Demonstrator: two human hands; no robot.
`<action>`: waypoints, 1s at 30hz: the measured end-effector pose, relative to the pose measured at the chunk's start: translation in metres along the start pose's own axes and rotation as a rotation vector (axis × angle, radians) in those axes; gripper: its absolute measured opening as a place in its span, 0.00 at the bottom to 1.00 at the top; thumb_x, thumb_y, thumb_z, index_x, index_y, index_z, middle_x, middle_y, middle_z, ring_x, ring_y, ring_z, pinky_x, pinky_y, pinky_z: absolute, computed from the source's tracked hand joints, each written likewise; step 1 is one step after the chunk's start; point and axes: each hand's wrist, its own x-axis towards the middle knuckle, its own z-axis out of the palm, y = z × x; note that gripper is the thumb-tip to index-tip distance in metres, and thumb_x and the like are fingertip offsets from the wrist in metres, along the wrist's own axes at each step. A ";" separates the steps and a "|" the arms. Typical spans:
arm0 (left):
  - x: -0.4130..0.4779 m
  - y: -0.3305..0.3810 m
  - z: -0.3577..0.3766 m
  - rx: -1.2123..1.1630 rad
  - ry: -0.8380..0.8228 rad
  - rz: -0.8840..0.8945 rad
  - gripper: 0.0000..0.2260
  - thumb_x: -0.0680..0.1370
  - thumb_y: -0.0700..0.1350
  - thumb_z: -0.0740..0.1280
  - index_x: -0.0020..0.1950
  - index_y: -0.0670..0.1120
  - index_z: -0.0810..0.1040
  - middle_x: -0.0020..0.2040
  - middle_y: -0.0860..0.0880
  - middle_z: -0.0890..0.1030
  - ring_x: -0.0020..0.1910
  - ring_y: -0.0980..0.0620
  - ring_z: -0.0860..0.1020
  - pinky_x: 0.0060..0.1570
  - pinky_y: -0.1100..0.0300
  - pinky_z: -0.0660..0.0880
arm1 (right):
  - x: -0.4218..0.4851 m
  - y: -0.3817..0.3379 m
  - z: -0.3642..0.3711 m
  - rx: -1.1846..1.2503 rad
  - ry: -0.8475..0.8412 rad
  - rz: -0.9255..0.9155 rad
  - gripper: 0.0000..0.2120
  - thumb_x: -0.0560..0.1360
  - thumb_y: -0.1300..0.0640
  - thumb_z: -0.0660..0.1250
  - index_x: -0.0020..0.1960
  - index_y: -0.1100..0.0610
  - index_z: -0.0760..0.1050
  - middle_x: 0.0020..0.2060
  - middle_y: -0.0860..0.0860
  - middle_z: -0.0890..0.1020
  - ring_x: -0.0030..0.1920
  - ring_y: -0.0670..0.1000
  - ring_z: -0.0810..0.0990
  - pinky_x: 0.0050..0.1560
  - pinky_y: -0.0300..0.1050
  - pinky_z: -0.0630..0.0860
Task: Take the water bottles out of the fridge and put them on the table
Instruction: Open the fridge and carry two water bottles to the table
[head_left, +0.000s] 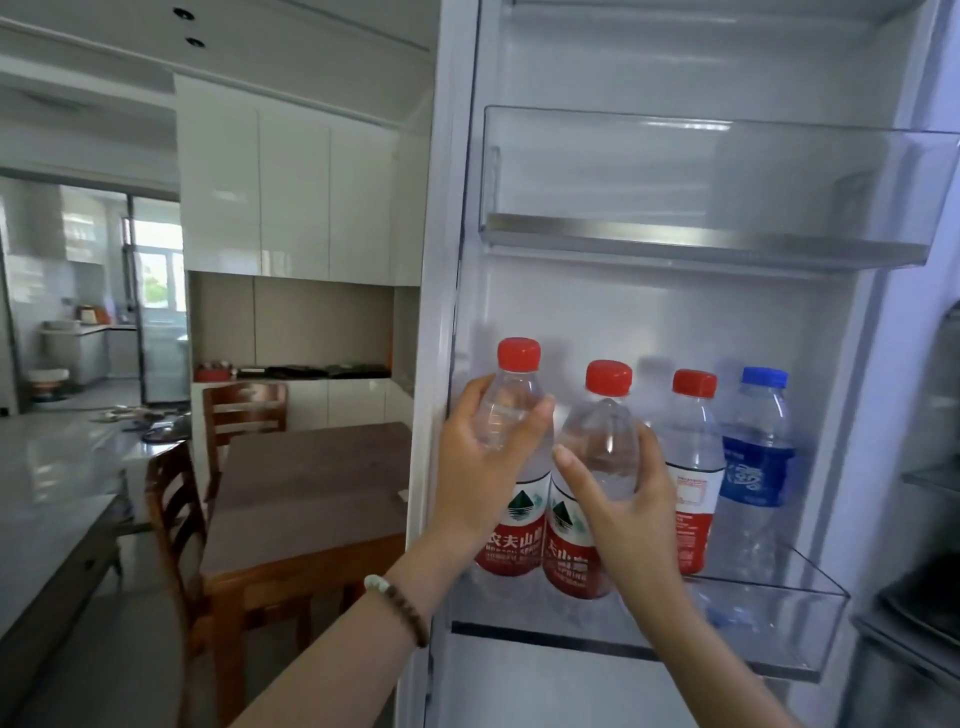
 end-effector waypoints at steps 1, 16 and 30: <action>0.001 0.005 0.000 -0.002 0.003 0.030 0.15 0.71 0.57 0.71 0.54 0.53 0.77 0.49 0.60 0.81 0.51 0.61 0.79 0.51 0.66 0.75 | -0.001 -0.001 -0.001 0.013 0.010 -0.015 0.25 0.66 0.38 0.71 0.59 0.45 0.72 0.52 0.43 0.81 0.54 0.42 0.79 0.57 0.45 0.76; 0.050 0.083 -0.118 -0.084 0.020 0.223 0.18 0.72 0.56 0.67 0.53 0.43 0.77 0.45 0.45 0.82 0.46 0.46 0.83 0.48 0.51 0.80 | 0.026 -0.126 0.069 0.347 -0.103 -0.195 0.16 0.65 0.39 0.68 0.51 0.42 0.76 0.47 0.49 0.84 0.47 0.51 0.84 0.46 0.51 0.82; 0.110 -0.032 -0.356 0.016 0.064 -0.007 0.17 0.72 0.54 0.68 0.52 0.43 0.79 0.42 0.48 0.84 0.41 0.52 0.83 0.39 0.62 0.78 | 0.010 -0.083 0.352 0.543 -0.280 0.172 0.17 0.60 0.42 0.69 0.47 0.43 0.75 0.40 0.45 0.86 0.41 0.47 0.85 0.36 0.39 0.80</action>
